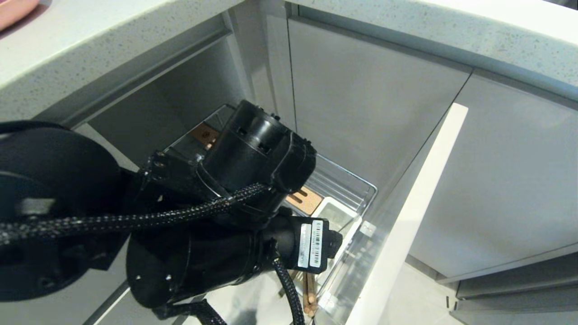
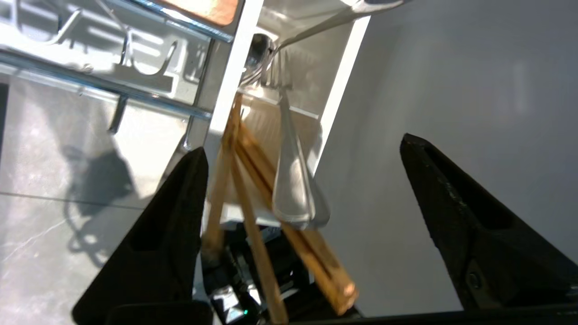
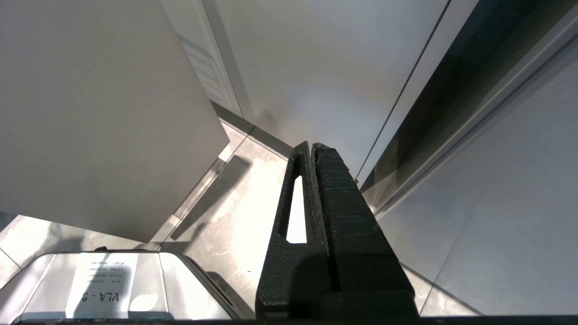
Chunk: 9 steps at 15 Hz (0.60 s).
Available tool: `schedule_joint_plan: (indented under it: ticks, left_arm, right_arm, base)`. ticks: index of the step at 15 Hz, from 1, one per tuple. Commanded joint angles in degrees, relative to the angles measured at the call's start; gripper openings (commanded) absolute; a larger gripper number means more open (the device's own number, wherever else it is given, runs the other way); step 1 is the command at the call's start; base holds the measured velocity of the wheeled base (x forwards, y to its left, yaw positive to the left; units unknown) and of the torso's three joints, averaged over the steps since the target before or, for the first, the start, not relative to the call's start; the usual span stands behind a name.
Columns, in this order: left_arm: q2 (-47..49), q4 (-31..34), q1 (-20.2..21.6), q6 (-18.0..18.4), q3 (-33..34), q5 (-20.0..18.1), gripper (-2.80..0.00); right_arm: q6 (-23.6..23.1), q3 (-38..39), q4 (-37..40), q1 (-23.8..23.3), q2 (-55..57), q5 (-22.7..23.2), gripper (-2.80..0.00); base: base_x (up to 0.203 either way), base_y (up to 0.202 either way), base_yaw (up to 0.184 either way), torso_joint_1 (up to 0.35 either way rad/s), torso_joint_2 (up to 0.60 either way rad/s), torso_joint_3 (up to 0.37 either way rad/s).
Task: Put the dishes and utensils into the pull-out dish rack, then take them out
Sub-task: Take the fork out of the cupboard
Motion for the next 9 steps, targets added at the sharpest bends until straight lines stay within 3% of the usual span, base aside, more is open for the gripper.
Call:
schedule_joint_plan:
  ticks: [1,9]
  left_arm:
    - [1.0,-1.7,0.0,-0.3,1.0,0.2,0.0]
    - [2.0,-2.3,0.0,-0.6,1.1,0.2,0.0]
  right_arm:
    - [0.0,0.1,0.0,0.0,0.0,0.0,-2.8]
    - [0.0,0.1,0.0,0.0,0.0,0.0,-2.8]
  base:
    - [0.0,0.0,0.0,0.0,0.0,0.0]
    - [0.0,0.0,0.0,0.0,0.0,0.0]
